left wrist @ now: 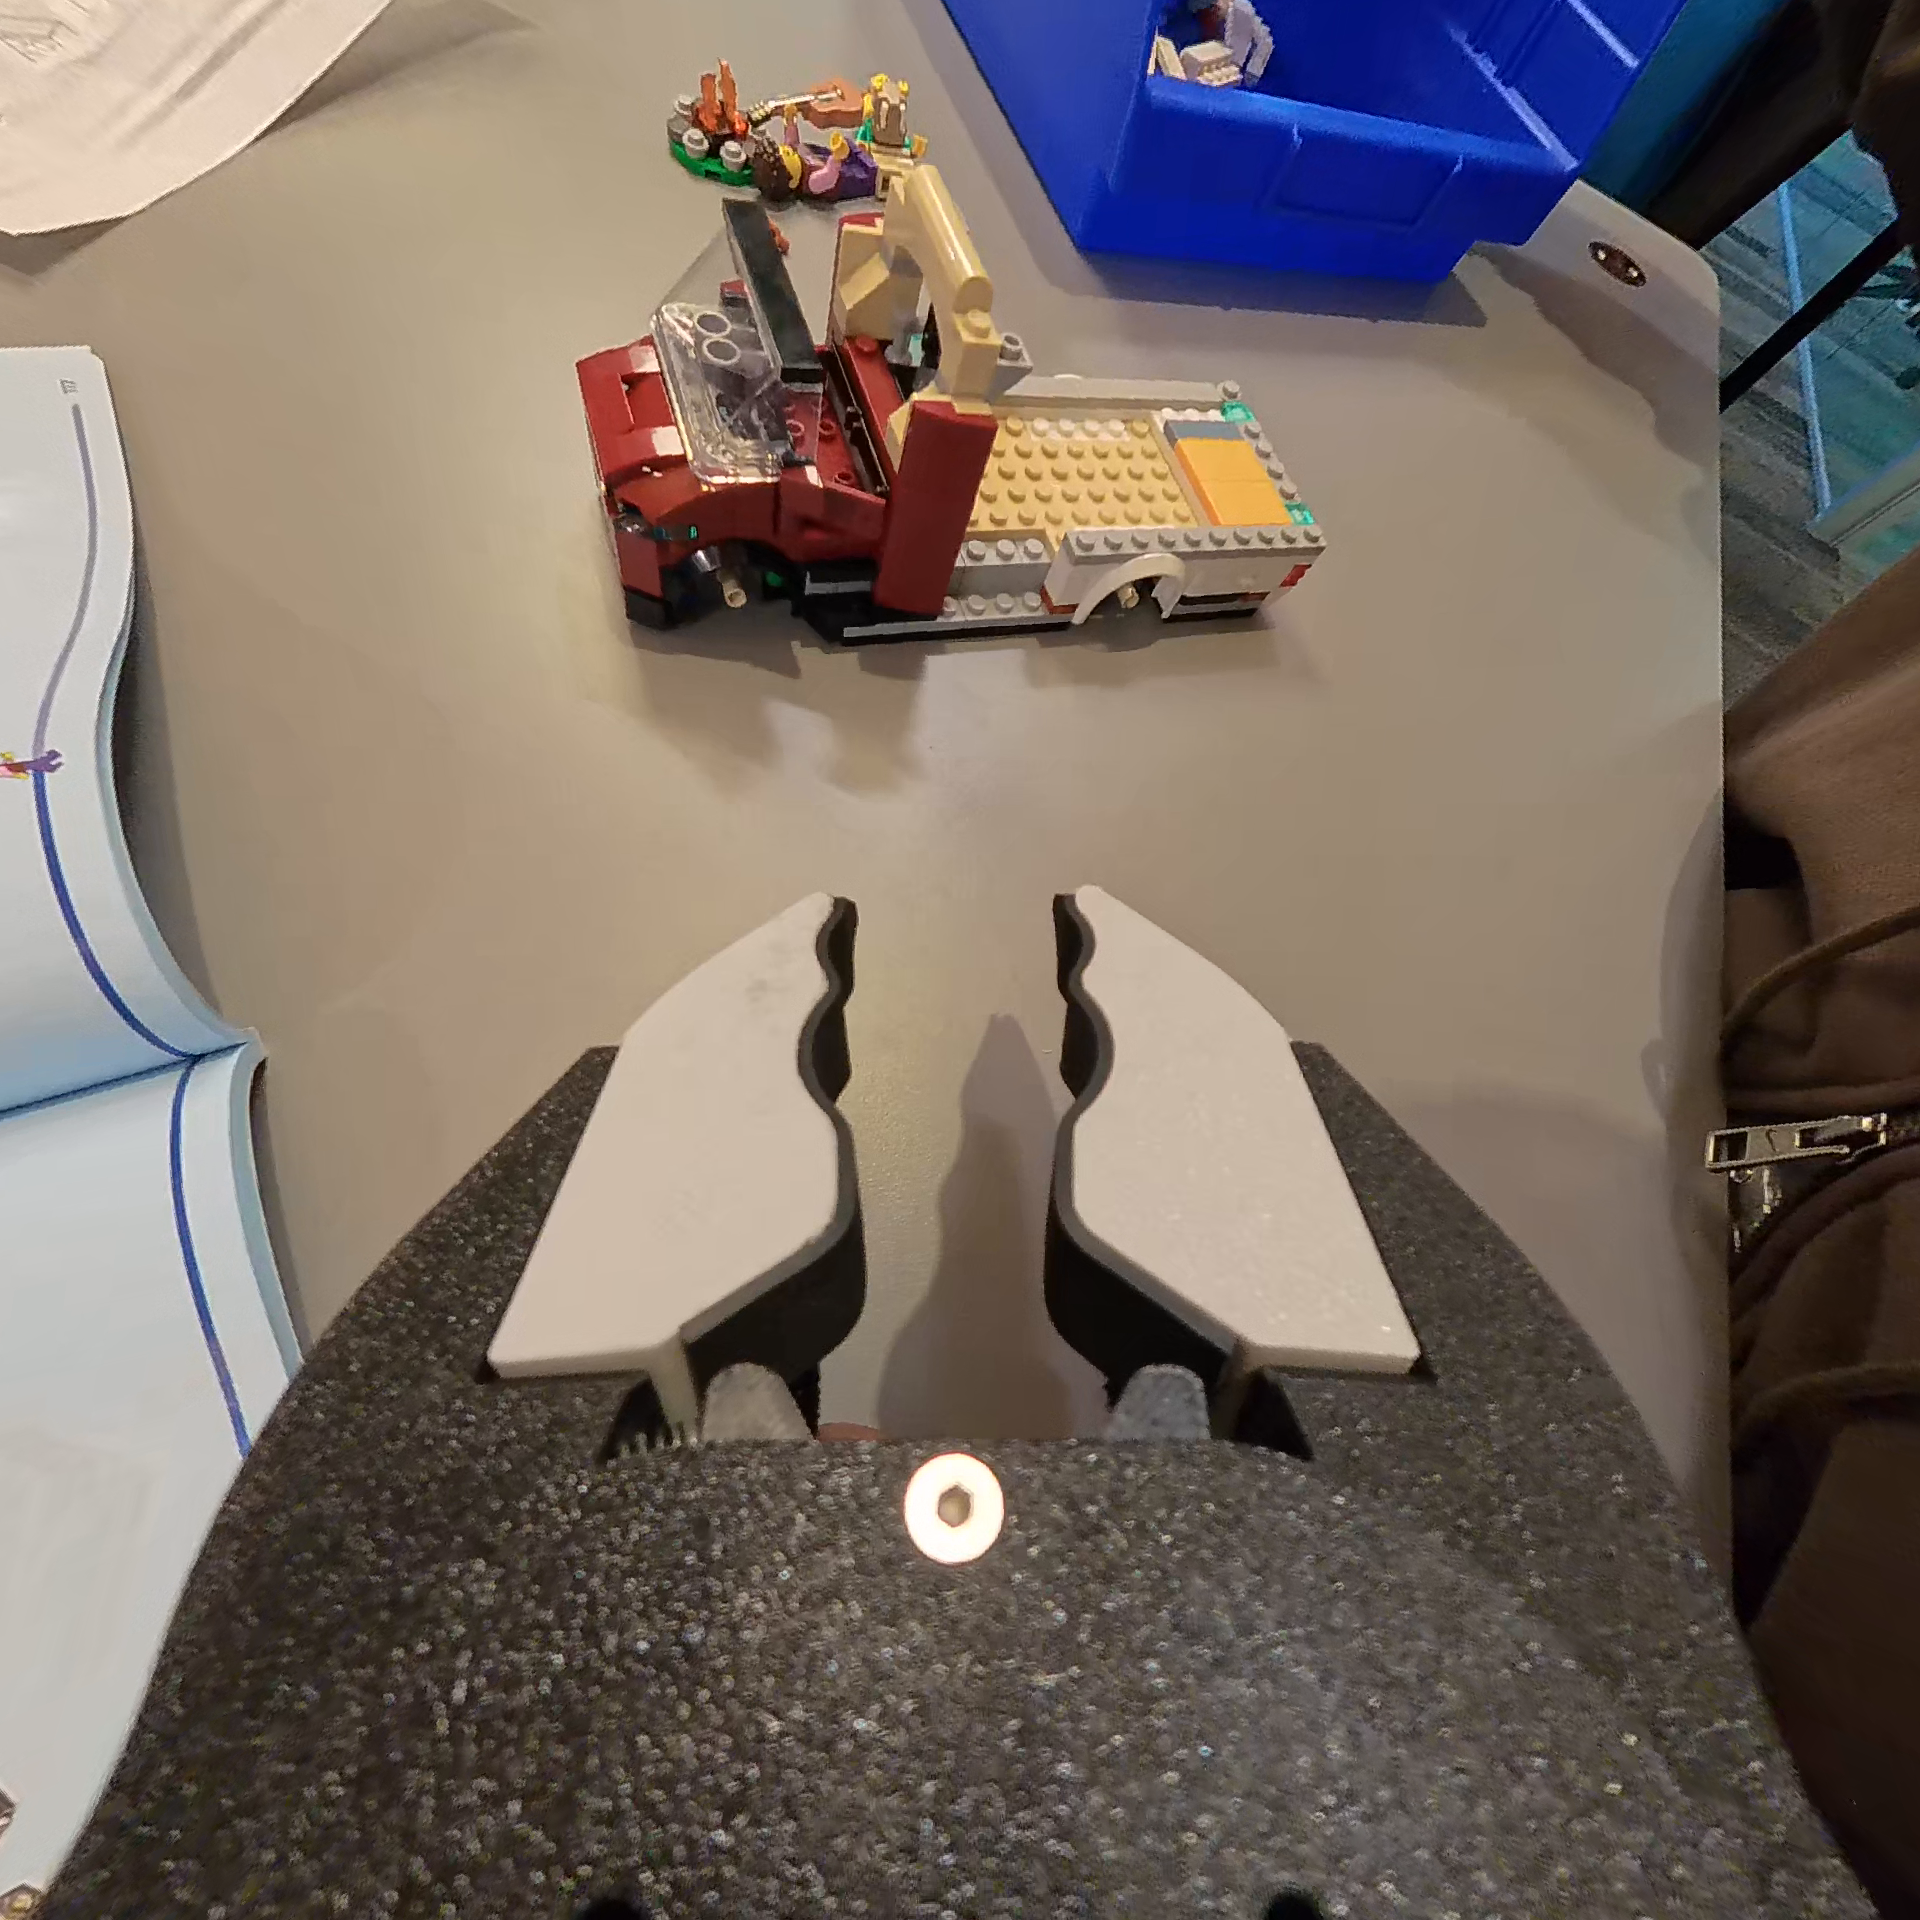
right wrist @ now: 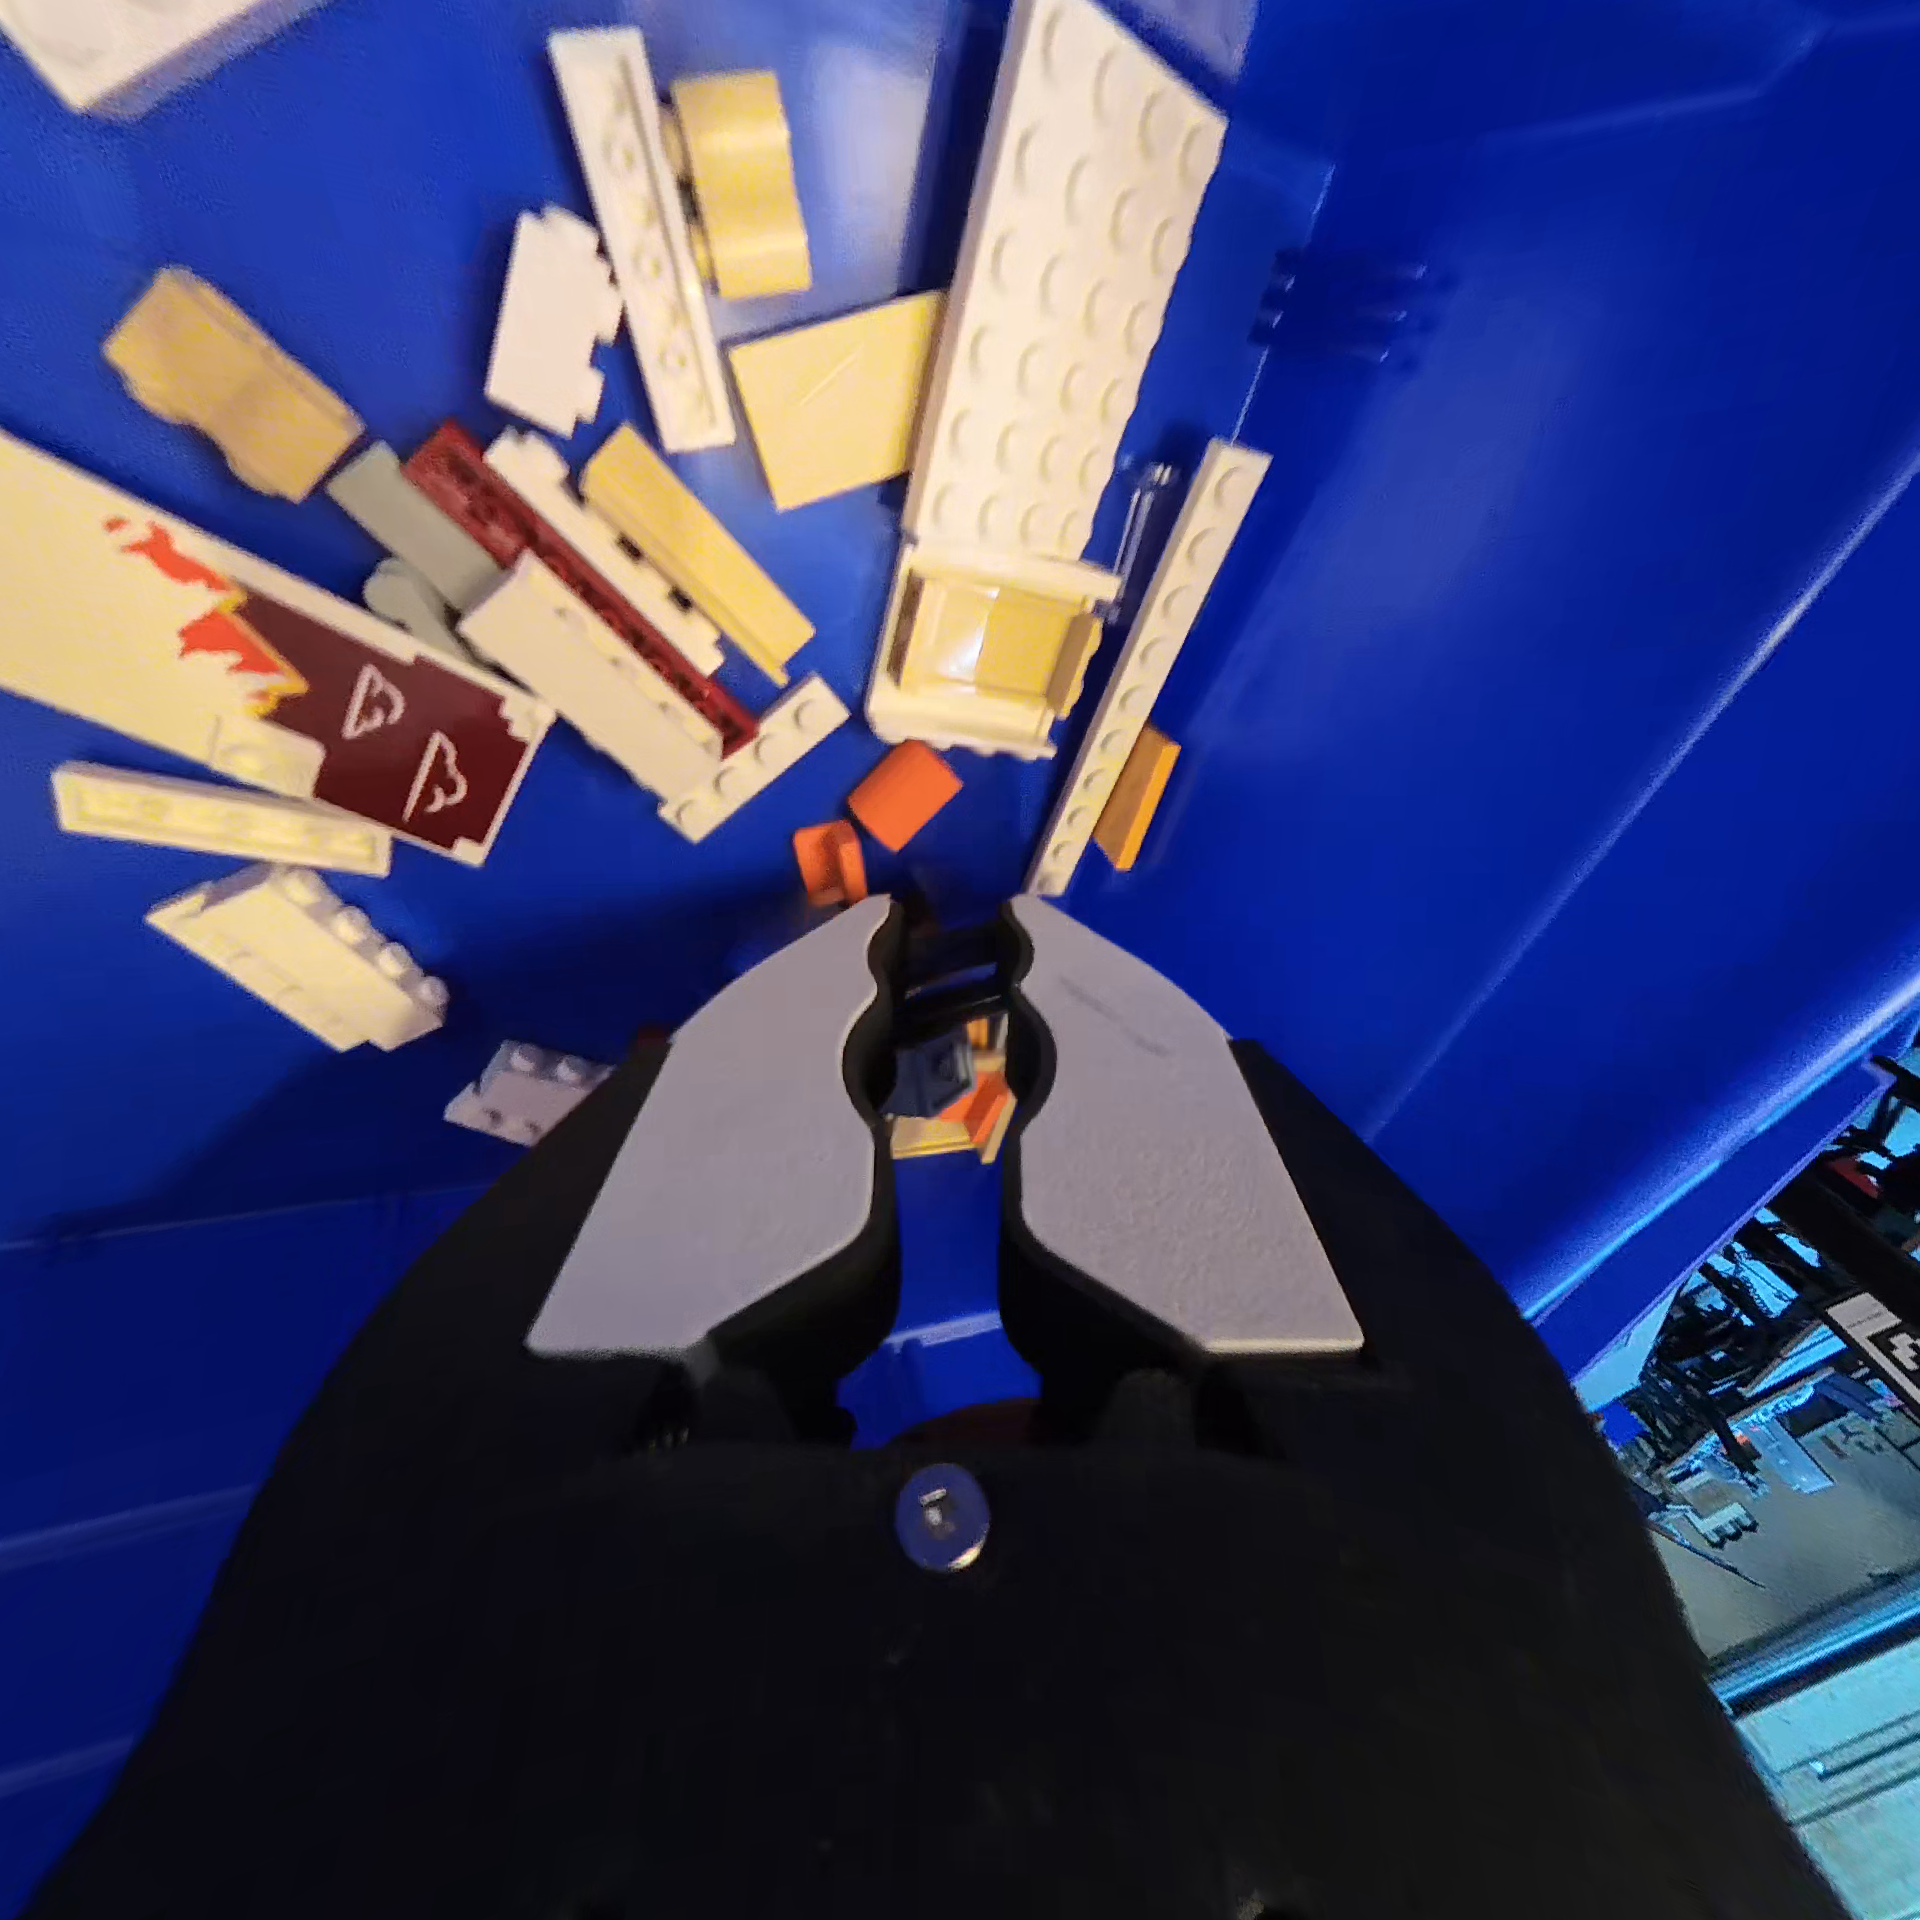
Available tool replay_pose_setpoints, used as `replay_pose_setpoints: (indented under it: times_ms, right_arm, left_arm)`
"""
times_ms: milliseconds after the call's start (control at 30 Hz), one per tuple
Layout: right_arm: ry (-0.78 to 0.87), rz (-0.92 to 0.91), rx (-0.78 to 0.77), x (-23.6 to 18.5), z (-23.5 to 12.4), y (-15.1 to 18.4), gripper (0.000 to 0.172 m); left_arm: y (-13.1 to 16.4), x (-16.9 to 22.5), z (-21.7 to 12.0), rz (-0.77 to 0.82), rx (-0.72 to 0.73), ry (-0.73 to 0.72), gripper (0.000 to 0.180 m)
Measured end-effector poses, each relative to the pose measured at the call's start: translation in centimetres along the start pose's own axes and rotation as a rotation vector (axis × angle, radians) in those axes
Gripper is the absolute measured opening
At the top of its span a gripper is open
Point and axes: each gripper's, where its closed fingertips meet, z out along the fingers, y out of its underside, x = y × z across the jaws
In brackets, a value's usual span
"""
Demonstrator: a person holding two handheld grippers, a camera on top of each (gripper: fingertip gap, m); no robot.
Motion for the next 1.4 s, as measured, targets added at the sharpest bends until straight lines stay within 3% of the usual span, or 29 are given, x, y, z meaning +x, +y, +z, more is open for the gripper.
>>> replay_pose_setpoints:
  times_ms: [333,567,733,767,933,1033,1200,1300,1400]
  right_arm:
    - [-0.070,-0.052,0.102,-1.2,-1.0,-0.7,0.013]
    - [-0.165,-0.061,0.085,-2.0,-0.2,-1.0,0.018]
    - [-0.200,-0.045,0.046,-2.4,0.1,-0.8,0.010]
    - [-0.190,-0.048,0.048,-2.3,0.0,-0.8,0.003]
    - [-0.157,-0.037,0.144,-3.7,-3.0,-1.9,0.003]
    - [-0.139,-0.061,0.240,-7.8,-7.0,-4.1,0.003]
    - [-0.246,-0.301,0.421,-22.0,-13.9,-8.4,0.003]
    - [-0.288,-0.417,0.454,-29.2,-14.6,-9.9,0.003]
    - [-0.352,-0.430,0.476,-33.8,-13.9,-11.1,0.003]
  left_arm:
    - [0.0,0.0,0.0,0.001,-0.002,0.000,0.038]
    - [0.0,0.0,0.0,-0.006,0.001,0.002,0.038]
    - [0.0,0.0,0.0,-0.009,0.003,0.004,0.038]
    - [-0.1,0.0,0.0,-0.009,0.004,0.004,0.038]
    - [0.1,0.0,0.0,0.004,-0.003,-0.004,0.038]
    - [0.2,-0.2,0.0,-0.004,-0.011,-0.014,0.038]
    - [0.3,-0.1,0.1,0.004,-0.022,-0.022,0.038]
    - [0.5,-0.1,0.2,0.020,-0.035,-0.031,0.037]
    - [0.6,0.0,0.2,0.026,-0.039,-0.036,0.037]
